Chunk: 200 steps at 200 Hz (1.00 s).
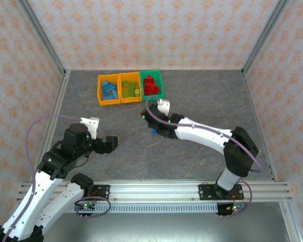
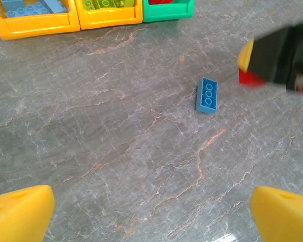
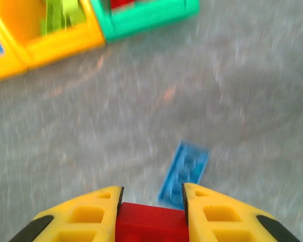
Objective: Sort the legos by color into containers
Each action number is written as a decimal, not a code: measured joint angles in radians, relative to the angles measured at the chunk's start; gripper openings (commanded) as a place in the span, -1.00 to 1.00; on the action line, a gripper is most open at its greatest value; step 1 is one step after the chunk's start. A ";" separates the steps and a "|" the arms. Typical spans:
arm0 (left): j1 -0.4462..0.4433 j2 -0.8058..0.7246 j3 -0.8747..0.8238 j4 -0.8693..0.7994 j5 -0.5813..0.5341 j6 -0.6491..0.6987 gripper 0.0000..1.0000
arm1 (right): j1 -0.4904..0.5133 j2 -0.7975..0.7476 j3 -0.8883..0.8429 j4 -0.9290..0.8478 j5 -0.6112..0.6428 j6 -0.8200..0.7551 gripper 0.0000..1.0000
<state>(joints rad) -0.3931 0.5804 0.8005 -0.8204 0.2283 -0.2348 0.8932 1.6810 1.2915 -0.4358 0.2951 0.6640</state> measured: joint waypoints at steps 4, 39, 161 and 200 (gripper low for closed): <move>0.000 0.000 0.000 0.000 0.000 0.000 1.00 | -0.016 0.015 0.026 0.008 0.005 -0.018 -0.47; 0.000 0.003 -0.002 0.002 0.000 0.000 1.00 | -0.164 0.263 0.341 0.089 0.036 -0.201 -0.50; 0.000 0.029 -0.005 0.002 0.000 0.000 1.00 | -0.302 0.679 1.020 -0.161 -0.137 -0.412 0.32; 0.000 0.048 -0.005 0.006 0.007 -0.023 0.99 | -0.300 0.248 0.560 -0.181 -0.272 -0.423 0.32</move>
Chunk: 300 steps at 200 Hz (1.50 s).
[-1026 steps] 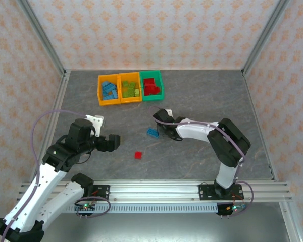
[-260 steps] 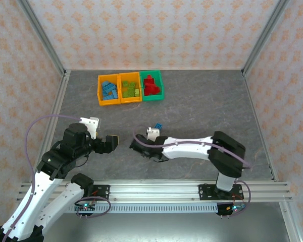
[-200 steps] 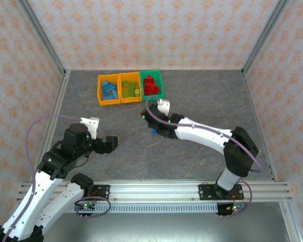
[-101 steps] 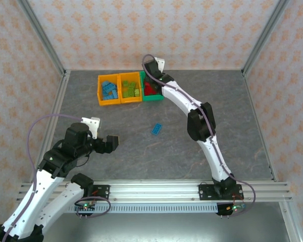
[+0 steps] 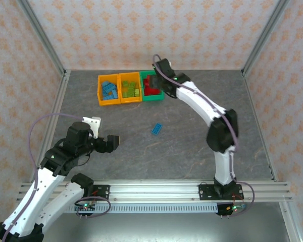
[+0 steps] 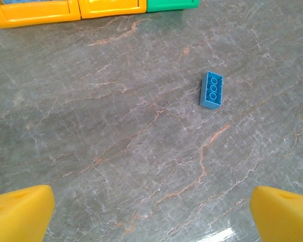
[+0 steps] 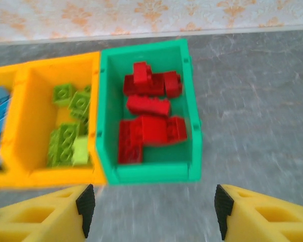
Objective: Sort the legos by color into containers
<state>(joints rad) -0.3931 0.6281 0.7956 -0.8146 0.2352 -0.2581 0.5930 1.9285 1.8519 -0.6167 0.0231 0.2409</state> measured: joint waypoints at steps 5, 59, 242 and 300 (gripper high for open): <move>0.000 0.010 0.000 0.006 0.011 -0.007 0.99 | 0.000 -0.070 -0.066 0.003 -0.021 0.001 0.32; -0.203 0.331 0.061 0.166 0.015 -0.064 0.99 | 0.022 -0.693 -0.775 0.158 -0.249 0.084 0.48; -0.326 1.391 0.575 0.357 -0.139 -0.056 -0.05 | 0.041 -1.123 -1.125 -0.020 -0.187 0.246 0.56; -0.334 1.331 0.517 0.362 -0.148 -0.055 -0.40 | 0.041 -1.116 -1.115 -0.019 -0.192 0.270 0.56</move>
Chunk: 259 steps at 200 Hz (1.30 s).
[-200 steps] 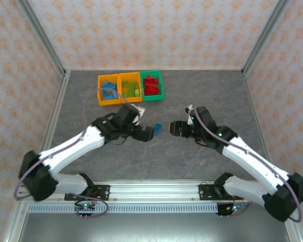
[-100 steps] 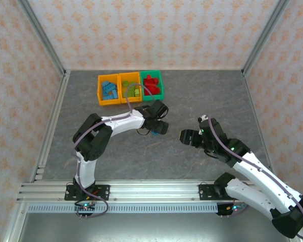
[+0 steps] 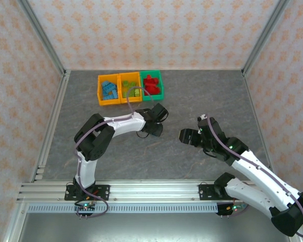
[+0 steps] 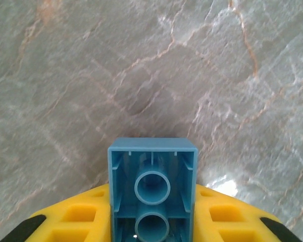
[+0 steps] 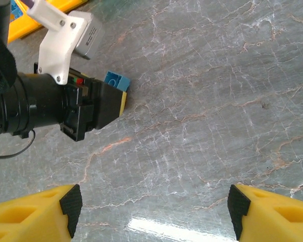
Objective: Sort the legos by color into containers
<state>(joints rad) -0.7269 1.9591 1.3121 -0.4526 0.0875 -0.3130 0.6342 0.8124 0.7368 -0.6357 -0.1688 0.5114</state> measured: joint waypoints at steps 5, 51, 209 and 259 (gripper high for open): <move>0.000 -0.022 -0.013 -0.003 0.000 0.000 -0.40 | 0.000 0.000 0.001 0.000 0.000 0.002 0.56; 0.090 -0.301 -0.055 -0.007 -0.019 0.020 -0.40 | 0.000 0.000 0.009 0.000 0.000 0.016 0.56; 0.615 0.007 0.277 -0.063 -0.044 0.080 0.13 | 0.000 -0.001 0.067 -0.024 0.017 0.009 0.57; 0.646 -0.172 0.154 -0.055 -0.032 0.087 0.10 | 0.000 -0.014 0.066 -0.022 0.122 0.011 0.68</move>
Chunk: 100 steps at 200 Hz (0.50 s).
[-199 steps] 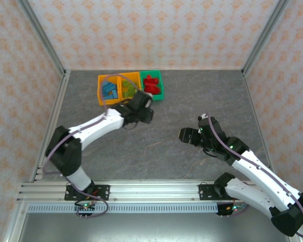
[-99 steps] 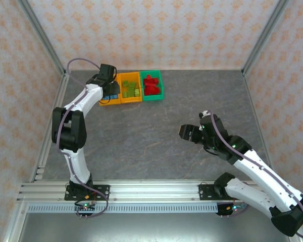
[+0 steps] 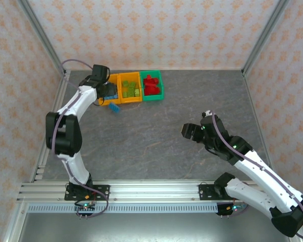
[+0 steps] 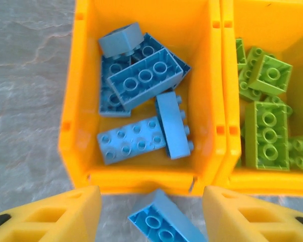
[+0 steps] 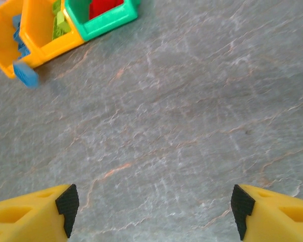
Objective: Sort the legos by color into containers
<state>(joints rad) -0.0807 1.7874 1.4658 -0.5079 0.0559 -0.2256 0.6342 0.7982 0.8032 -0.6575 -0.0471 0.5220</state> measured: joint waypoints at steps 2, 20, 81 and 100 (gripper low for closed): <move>0.000 -0.015 -0.009 0.001 0.003 -0.002 0.10 | 0.000 -0.002 0.000 0.001 0.006 0.003 0.69; -0.004 -0.196 -0.124 0.027 0.026 -0.012 0.10 | 0.000 -0.013 -0.001 0.014 0.056 0.000 0.75; -0.100 -0.712 -0.547 0.124 0.037 -0.143 0.12 | -0.081 0.005 -0.012 0.080 0.209 -0.029 0.82; -0.109 -0.642 -0.578 0.133 0.026 -0.241 0.36 | -0.081 0.029 -0.013 0.116 0.205 -0.029 0.82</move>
<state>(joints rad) -0.1902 1.1458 0.8879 -0.3748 0.0814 -0.4671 0.5533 0.8268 0.7906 -0.5415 0.1577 0.4931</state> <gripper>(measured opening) 0.605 0.911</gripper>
